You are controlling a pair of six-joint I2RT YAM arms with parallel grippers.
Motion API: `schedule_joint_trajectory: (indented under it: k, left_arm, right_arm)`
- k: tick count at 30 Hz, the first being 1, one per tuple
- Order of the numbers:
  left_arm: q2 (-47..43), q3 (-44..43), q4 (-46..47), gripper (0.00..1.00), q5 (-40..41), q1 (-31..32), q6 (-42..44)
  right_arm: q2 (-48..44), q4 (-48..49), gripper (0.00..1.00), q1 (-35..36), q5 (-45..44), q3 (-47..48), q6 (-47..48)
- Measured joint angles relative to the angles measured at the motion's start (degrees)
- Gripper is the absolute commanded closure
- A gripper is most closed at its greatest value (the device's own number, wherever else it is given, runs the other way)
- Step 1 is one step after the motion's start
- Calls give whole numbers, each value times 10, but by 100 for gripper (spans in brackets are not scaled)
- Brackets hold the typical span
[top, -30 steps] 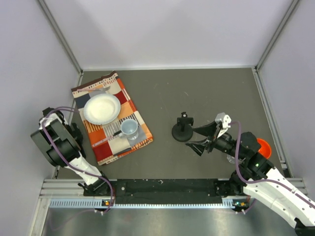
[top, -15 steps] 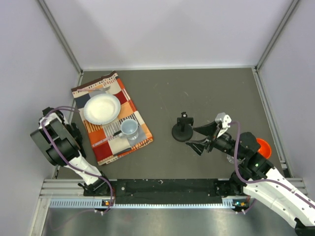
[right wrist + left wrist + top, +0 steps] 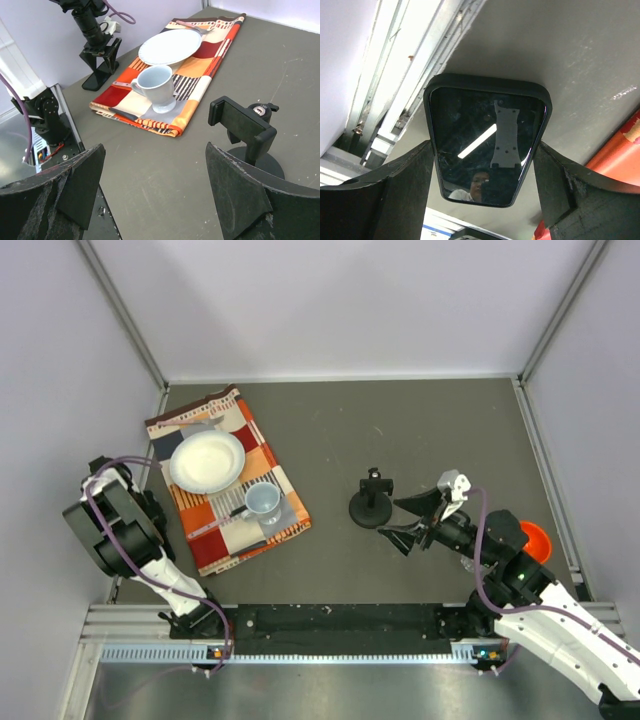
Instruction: Place the phone on the phone stand
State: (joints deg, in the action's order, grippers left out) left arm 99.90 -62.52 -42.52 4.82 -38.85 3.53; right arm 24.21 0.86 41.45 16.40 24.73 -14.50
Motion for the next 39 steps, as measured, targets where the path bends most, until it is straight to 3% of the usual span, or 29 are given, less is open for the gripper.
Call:
schedule_joint_trajectory:
  k: [18, 39]
  left_arm:
    - [-39, 34, 20, 100, 137, 5, -95]
    - [-125, 0, -16, 100, 158, 17, -174]
  right_arm:
    - [21, 5, 18, 0, 2, 0, -1]
    - [30, 4, 18, 0, -1, 0, -1]
